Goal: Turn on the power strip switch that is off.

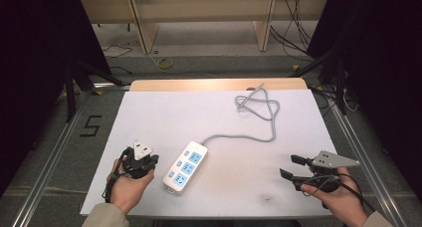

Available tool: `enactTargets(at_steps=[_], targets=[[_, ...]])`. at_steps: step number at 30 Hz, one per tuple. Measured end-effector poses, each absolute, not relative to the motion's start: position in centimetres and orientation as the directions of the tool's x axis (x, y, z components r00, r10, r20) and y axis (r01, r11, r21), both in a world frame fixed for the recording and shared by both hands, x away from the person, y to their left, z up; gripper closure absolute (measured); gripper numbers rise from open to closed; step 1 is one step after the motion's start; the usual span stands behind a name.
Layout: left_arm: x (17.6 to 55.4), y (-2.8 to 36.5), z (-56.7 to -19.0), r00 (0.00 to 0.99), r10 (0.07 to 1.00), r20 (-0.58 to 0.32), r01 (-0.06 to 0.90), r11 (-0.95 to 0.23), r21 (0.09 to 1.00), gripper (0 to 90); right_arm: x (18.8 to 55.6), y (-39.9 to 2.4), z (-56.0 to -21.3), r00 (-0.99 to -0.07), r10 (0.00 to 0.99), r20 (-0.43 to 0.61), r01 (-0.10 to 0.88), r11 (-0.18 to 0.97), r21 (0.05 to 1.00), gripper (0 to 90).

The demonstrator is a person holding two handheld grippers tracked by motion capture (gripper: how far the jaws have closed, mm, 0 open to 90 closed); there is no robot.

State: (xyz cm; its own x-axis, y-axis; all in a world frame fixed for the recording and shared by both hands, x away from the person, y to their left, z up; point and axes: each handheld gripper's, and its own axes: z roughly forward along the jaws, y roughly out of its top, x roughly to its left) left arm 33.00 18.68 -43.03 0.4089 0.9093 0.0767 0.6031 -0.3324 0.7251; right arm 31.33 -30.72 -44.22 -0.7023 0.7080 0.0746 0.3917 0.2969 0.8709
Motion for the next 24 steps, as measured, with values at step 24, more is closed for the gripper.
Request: enactTargets(at_steps=[24], targets=[[34.3, 16.1, -43.0, 0.484, 0.874, 0.050, 0.623, -0.385, 0.681, 89.9, 31.3, -30.7, -44.2, -0.702, 0.708, 0.074, 0.392, 0.298, 0.871, 33.6]])
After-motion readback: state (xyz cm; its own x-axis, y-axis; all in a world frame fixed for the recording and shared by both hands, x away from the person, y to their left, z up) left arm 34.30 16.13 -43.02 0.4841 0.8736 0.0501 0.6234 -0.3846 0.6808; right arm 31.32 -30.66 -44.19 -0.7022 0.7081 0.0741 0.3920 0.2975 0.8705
